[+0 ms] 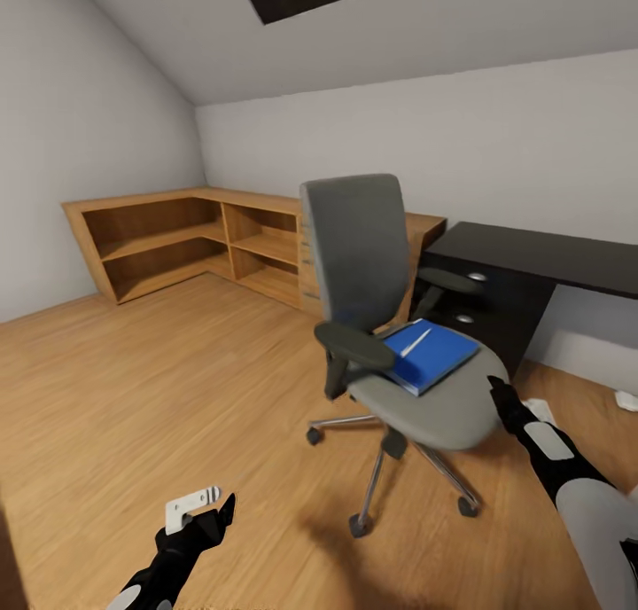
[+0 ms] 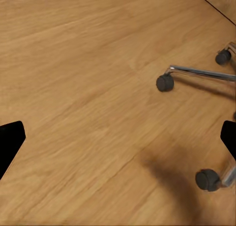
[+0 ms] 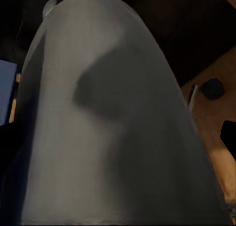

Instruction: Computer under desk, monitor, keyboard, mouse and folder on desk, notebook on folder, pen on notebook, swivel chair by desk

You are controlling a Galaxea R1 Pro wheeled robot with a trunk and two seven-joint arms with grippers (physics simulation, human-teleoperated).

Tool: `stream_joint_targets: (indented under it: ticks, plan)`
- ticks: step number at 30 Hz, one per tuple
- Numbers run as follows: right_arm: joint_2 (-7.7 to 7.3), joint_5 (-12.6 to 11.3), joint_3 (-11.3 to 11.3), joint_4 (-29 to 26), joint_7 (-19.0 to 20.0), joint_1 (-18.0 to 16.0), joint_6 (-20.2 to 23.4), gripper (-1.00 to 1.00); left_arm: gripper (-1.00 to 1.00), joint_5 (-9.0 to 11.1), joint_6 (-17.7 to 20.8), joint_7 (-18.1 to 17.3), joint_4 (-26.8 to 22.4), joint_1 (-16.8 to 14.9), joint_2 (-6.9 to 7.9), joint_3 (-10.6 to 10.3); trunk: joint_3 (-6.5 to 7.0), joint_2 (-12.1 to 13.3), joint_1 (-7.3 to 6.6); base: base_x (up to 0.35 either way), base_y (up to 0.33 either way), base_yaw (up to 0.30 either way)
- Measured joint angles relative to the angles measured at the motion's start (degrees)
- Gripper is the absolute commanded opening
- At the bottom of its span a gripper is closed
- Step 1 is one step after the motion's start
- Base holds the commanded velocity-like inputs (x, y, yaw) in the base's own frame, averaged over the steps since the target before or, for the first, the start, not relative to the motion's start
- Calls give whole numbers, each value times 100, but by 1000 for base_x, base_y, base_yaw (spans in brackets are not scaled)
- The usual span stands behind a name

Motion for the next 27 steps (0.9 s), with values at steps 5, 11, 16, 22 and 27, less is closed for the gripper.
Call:
stream_joint_targets:
  ticks: [5,11,16,22,27]
  plan:
    - [1,23,-11,5,208,5,-12,100,100,0,0,0,-1,0,0,-2,0,0,0,0,0,278]
    - [7,28,-1,7,231,6,-24,100,100,-2,0,0,-1,0,0,-4,0,0,0,0,0,279]
    - [8,35,3,6,231,5,-30,100,100,0,0,0,0,0,0,-4,0,0,0,0,0,268]
    - [9,-14,28,-5,256,2,-32,100,100,-2,0,0,2,-1,0,-6,1,0,0,0,0,61]
    - [5,-13,27,-14,255,3,-21,100,100,-2,0,0,5,-1,0,-6,0,0,0,0,0,3]
